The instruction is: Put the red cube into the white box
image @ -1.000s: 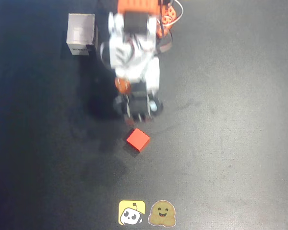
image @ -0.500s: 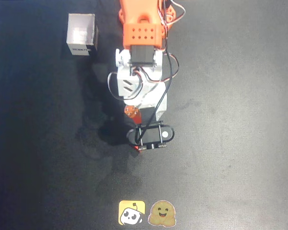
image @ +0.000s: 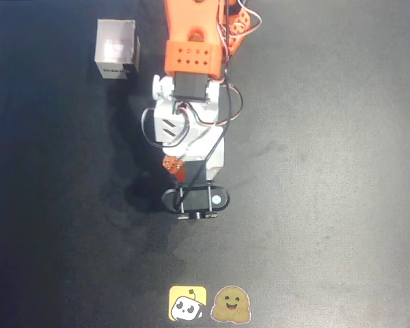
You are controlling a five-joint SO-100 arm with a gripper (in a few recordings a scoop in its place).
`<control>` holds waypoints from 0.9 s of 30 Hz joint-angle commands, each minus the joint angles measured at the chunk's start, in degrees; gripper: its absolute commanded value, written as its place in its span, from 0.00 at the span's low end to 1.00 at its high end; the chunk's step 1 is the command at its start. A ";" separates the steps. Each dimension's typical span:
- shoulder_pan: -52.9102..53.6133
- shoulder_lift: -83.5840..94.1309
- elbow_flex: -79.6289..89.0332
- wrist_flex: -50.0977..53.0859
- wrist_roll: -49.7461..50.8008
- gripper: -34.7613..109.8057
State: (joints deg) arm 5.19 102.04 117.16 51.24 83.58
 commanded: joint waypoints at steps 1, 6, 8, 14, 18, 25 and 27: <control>0.26 0.26 -2.37 -1.05 -2.72 0.25; -0.35 -1.93 -6.59 -0.70 -19.78 0.28; -0.97 -3.34 -8.53 0.35 -25.05 0.28; -4.13 -4.13 -8.96 0.70 -29.71 0.34; -5.27 -4.92 -9.14 0.62 -31.82 0.36; -5.36 -5.36 -7.56 0.09 -33.75 0.43; -5.36 -5.54 -6.86 -0.09 -34.72 0.43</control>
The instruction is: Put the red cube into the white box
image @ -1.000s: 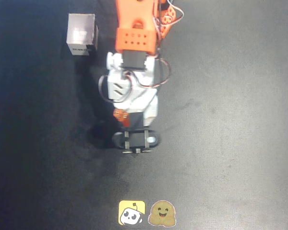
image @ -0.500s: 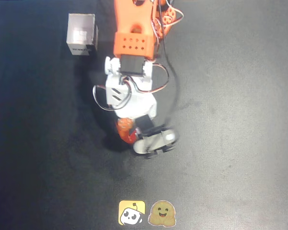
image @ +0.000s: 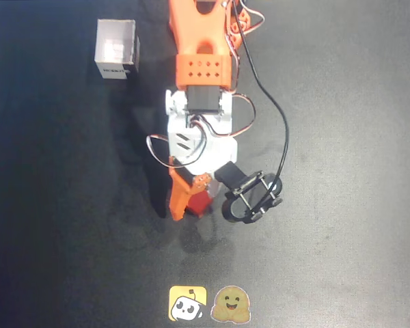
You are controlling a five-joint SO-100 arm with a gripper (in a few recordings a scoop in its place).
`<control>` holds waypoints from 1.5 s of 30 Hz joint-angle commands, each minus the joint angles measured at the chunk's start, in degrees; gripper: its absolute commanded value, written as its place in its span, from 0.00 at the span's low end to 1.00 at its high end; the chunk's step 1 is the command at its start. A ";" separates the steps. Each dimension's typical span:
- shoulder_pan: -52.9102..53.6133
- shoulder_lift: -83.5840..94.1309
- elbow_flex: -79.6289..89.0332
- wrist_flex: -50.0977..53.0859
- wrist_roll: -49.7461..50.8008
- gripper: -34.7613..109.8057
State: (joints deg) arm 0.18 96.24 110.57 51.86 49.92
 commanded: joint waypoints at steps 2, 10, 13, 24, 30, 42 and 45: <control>-0.44 0.18 1.49 -1.76 -1.05 0.43; -0.70 1.76 10.20 -7.47 -0.88 0.43; -0.79 1.93 12.22 -8.96 -0.70 0.43; -0.44 0.88 18.90 -18.28 0.09 0.43; -0.26 0.44 20.04 -20.92 0.97 0.42; -0.09 -3.43 21.80 -26.54 1.93 0.41; -0.09 -3.69 21.80 -27.16 2.11 0.32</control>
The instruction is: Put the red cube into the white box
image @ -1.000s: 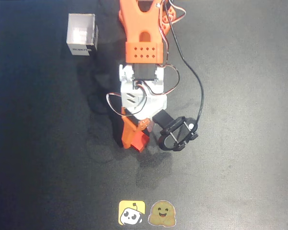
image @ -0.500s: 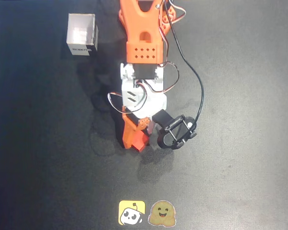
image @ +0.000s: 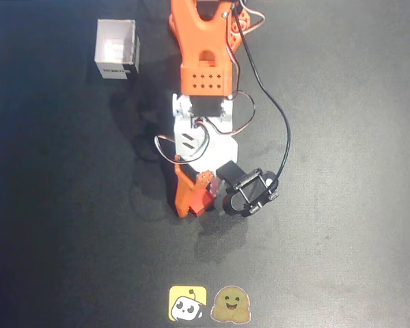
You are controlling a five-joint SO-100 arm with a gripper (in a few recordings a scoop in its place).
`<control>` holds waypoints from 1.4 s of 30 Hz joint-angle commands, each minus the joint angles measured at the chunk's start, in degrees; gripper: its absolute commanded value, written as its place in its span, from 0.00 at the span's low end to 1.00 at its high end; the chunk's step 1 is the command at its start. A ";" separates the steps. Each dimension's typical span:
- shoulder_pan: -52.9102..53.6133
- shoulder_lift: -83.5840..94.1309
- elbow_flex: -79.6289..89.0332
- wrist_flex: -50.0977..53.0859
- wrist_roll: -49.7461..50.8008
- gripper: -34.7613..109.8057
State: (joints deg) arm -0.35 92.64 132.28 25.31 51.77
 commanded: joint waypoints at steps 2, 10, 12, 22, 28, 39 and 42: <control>0.62 -0.18 0.26 -0.62 1.32 0.24; 1.14 1.67 1.41 -0.18 8.00 0.24; 1.93 3.16 1.14 0.97 10.72 0.24; 19.16 20.57 -2.20 18.46 28.83 0.24; 34.80 31.38 -2.72 28.39 41.22 0.24; 51.59 42.71 -2.72 45.00 63.19 0.24; 55.11 45.70 -2.46 50.19 66.27 0.24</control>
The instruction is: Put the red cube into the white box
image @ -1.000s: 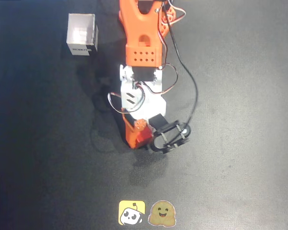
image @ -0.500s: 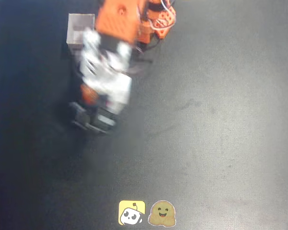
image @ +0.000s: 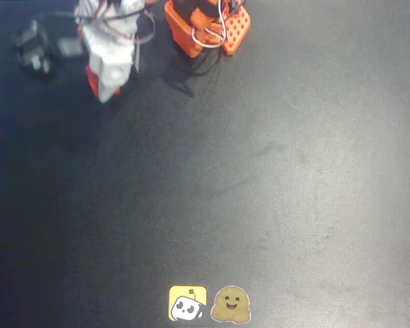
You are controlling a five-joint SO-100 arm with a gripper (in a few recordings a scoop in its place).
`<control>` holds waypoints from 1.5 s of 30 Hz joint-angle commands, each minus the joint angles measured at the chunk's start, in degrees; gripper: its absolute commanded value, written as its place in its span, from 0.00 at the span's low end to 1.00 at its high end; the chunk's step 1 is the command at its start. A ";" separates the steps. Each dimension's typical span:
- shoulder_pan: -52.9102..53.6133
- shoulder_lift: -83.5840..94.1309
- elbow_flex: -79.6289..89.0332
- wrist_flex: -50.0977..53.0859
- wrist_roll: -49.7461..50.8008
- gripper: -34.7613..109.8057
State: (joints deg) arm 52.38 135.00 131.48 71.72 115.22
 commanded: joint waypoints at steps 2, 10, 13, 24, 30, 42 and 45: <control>5.36 4.83 -1.58 7.29 2.55 0.24; 18.46 8.17 2.81 10.37 -6.86 0.24; 19.78 8.61 3.69 9.84 -6.86 0.24; 19.16 13.18 6.59 7.38 -10.20 0.43; 19.16 15.38 6.77 8.00 -11.69 0.43; -7.82 19.86 16.17 -13.27 -25.84 0.24; -19.95 19.86 17.58 -18.37 -30.85 0.24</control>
State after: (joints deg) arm 43.15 153.90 148.97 57.48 88.68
